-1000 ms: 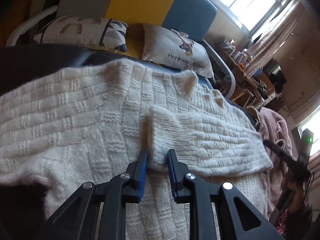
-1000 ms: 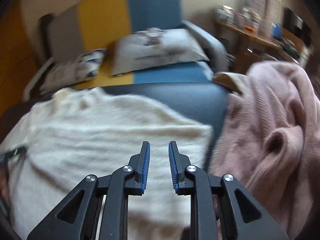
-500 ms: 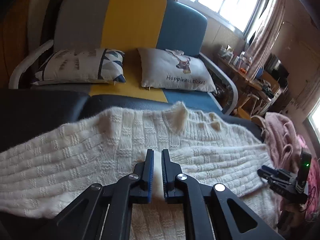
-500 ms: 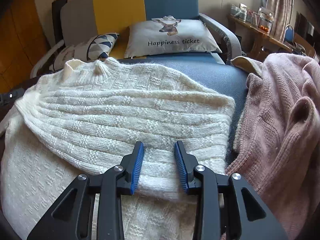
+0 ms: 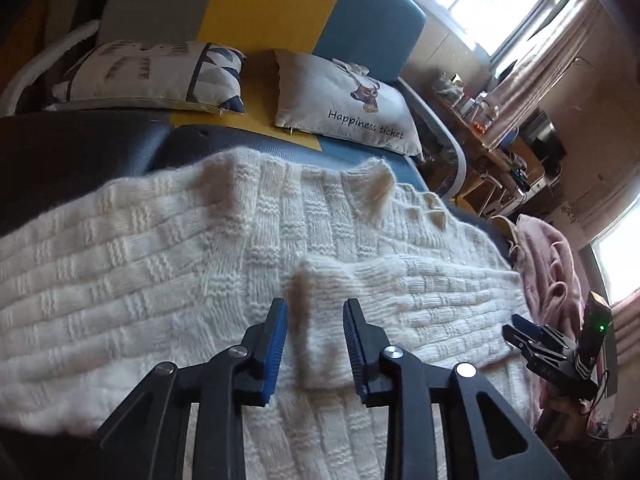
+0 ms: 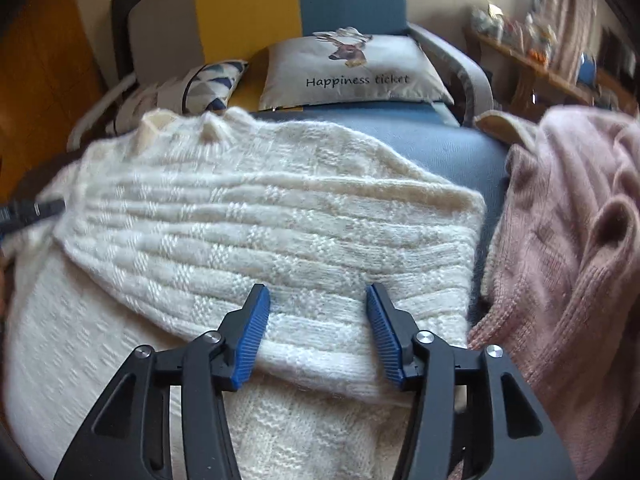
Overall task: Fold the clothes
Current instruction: 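Open both grippers and release the folded sleeve on the sweater body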
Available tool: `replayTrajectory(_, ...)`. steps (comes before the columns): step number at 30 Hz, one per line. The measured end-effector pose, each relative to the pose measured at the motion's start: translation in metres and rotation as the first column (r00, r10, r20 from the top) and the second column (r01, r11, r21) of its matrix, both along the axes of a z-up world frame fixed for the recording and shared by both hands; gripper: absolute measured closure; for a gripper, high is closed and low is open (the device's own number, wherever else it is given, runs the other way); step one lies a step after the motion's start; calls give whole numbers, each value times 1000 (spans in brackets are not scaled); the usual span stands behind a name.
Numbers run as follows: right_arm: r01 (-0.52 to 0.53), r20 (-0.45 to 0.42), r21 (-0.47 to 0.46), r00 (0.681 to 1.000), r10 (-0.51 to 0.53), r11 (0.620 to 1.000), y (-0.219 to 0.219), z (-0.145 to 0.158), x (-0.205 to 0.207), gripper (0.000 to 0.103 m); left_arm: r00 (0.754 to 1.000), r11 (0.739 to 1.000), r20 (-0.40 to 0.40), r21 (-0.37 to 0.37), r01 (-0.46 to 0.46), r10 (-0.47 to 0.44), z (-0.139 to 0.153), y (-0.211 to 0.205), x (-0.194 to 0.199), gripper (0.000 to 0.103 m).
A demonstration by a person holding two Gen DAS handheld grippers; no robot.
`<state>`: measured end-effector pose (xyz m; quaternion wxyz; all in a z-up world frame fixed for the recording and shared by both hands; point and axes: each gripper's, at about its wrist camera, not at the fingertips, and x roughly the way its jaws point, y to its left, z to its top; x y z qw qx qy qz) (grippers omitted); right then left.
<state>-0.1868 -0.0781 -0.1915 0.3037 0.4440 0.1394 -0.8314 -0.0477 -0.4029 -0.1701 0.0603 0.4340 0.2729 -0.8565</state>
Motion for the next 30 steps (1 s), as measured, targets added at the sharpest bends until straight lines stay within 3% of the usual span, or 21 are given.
replayTrajectory(4,-6,-28,25,1000,7,1000,-4,-2,5,47,1000,999,2,28,19,-19,-4,-2,-12,74)
replayTrajectory(7,-11,-20,21,1000,12,1000,-3,-1,4,47,999,999,0,-2,37,-37,0,5,-20,80)
replayTrajectory(8,-16,-26,28,1000,17,999,-4,-1,5,47,999,998,11,-38,44,-44,-1,9,-23,91)
replayTrajectory(10,-21,-38,38,999,23,999,-4,0,6,49,998,991,35,-123,50,-46,0,20,-26,95)
replayTrajectory(12,-15,-49,34,999,16,999,-4,4,6,60,999,983,21,-182,29,-25,6,27,-25,96)
replayTrajectory(15,7,-62,-3,998,-7,1000,-2,16,0,66,999,970,-39,-243,-16,7,23,32,-19,97)
replayTrajectory(17,16,-82,-44,996,-19,999,-2,28,-5,67,995,960,-95,-277,-33,7,37,35,-15,97)
replayTrajectory(20,28,-83,-41,996,-31,999,-10,27,-14,67,998,942,-69,-334,-31,9,34,39,-22,96)
replayTrajectory(23,42,-18,25,999,-41,999,-17,-3,-22,67,998,951,64,-309,-6,27,0,32,-34,94)
replayTrajectory(25,34,-62,20,998,-32,999,-17,-5,-15,67,999,953,37,-303,-13,26,3,33,-28,94)
replayTrajectory(27,27,-56,18,998,-26,999,-16,-3,-16,67,998,955,27,-295,-38,48,11,31,-22,92)
replayTrajectory(30,30,-36,-7,999,-30,1000,-15,6,-19,67,993,945,-52,-308,-113,102,34,25,-5,92)
